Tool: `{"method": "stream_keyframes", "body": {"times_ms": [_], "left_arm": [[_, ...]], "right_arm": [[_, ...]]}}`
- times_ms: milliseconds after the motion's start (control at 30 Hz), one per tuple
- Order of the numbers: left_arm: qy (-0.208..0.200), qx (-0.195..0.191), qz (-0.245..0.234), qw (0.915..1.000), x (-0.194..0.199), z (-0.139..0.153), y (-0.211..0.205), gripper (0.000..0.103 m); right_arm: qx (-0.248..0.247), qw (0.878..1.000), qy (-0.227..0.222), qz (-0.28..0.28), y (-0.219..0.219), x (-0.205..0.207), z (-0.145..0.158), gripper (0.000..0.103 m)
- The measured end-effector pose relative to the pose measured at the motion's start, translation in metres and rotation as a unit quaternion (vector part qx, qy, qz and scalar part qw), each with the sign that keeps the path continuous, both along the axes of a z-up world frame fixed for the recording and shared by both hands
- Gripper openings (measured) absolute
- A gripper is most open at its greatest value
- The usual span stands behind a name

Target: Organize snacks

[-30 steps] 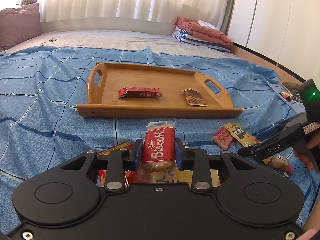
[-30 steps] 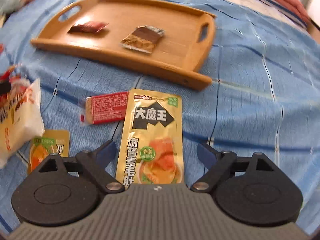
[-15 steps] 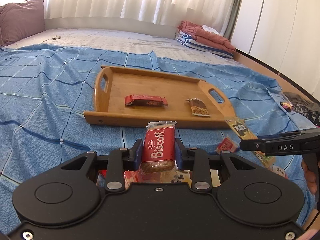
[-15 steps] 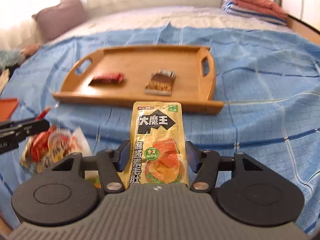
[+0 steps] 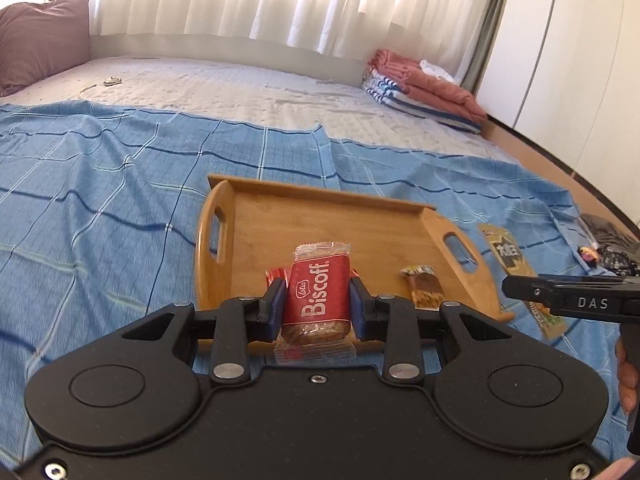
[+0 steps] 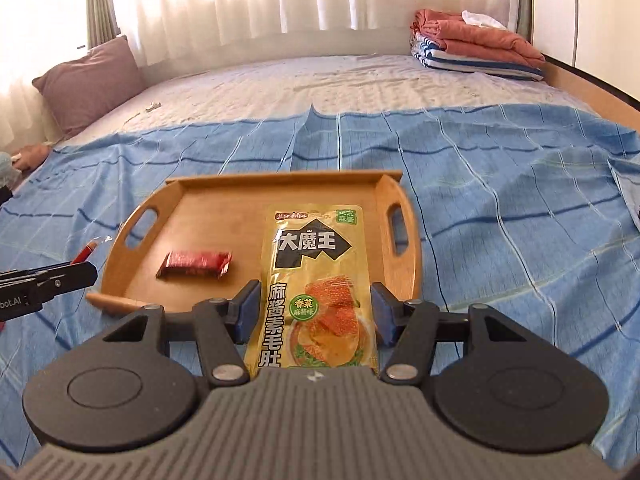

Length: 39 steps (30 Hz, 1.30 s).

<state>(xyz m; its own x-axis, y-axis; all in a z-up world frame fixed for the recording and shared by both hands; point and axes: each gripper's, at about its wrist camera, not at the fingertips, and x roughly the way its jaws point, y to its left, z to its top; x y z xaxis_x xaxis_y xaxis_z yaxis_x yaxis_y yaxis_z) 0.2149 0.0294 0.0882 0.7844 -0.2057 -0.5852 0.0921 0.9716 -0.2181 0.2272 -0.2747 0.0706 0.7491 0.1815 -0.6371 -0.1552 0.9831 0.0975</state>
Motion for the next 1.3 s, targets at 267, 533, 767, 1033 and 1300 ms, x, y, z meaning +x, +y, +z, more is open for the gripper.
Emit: {"method": "stream_keyframes", "body": {"times_ms": [267,533,767,1033,1300], "left_arm": [[0.026,0.014,0.015,0.9994,0.077,0.002,-0.004,0.031],[0.055,0.053,0.017,0.9969,0.131,-0.033,-0.021,0.031],[0.077,0.058,0.027,0.9949,0.158,-0.056,-0.024,0.031],[0.085,0.064,0.033,0.9938,0.174,-0.069,-0.027,0.031],[0.093,0.07,0.032,0.9926,0.178,-0.08,-0.03,0.031]], "right_arm": [[-0.017,1.0,0.011,-0.003,0.017,0.062,-0.003,0.061],[-0.017,0.999,0.044,-0.019,0.027,0.114,-0.032,0.061],[-0.01,0.998,0.059,-0.016,0.036,0.139,-0.05,0.062],[-0.014,0.997,0.068,-0.012,0.046,0.154,-0.069,0.062],[-0.025,0.997,0.069,-0.01,0.05,0.158,-0.076,0.063]]}}
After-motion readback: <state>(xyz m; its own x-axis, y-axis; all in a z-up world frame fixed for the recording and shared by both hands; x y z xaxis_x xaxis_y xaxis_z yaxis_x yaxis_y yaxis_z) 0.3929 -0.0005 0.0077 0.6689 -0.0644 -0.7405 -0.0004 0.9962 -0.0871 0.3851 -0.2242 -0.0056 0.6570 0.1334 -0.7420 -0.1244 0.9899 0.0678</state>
